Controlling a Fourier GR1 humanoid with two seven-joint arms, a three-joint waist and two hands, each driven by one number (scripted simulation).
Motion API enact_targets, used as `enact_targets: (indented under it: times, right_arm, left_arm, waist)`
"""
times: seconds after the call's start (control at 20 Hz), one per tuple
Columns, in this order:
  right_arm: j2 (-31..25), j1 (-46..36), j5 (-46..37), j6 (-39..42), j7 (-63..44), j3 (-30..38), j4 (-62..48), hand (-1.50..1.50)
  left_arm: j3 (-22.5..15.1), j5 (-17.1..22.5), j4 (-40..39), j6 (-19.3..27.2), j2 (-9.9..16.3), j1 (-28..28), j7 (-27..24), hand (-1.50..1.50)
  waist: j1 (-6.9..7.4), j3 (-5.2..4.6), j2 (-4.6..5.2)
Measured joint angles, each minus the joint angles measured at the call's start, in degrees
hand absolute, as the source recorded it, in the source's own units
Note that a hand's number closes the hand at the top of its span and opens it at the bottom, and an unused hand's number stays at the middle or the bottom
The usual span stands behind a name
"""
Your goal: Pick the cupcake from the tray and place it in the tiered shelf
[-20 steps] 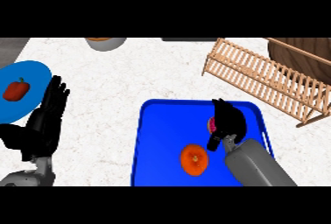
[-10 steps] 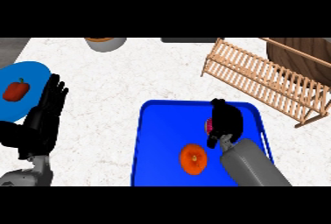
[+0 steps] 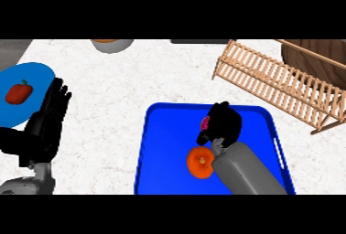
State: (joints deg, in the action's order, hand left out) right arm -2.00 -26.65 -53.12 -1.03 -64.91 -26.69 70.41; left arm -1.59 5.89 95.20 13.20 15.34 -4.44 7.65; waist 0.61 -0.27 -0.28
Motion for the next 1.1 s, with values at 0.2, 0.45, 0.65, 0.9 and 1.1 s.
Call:
enact_targets:
  times: [0.2, 0.45, 0.65, 0.9, 1.1]
  right_arm:
    - [0.7, -2.0, 1.9, -2.2, -1.6, -2.2, 3.2, 1.5]
    - [1.1, -5.0, -1.7, -5.1, -2.8, -1.1, 10.2, 1.5]
    - [1.2, -9.2, -7.2, -7.0, -4.1, 2.1, 14.7, 1.5]
    - [1.3, -12.6, -15.9, -6.0, -5.8, 7.3, 19.4, 1.5]
    - [1.4, -13.1, -21.1, -2.7, -6.3, 10.2, 23.8, 1.5]
  left_arm:
    - [-0.6, -0.8, 0.2, 0.4, -0.9, -0.1, 0.3, 0.0]
    - [0.9, 0.3, -0.4, -0.5, -0.2, 0.1, 0.2, 0.0]
    - [1.0, 0.0, -0.3, -0.2, -0.2, -0.1, 0.7, 0.0]
    - [1.2, -0.4, 0.2, 0.2, -0.2, 0.4, 1.2, 0.0]
    - [1.4, -0.5, 0.3, 0.0, -0.3, 1.4, 0.4, 0.0]
  waist:
    - [0.09, 0.17, 0.11]
    - [-0.47, 0.21, -0.15]
    - [-0.74, 0.19, -0.37]
    - [-1.52, 0.16, -0.67]
    - [-1.71, 0.15, -0.65]
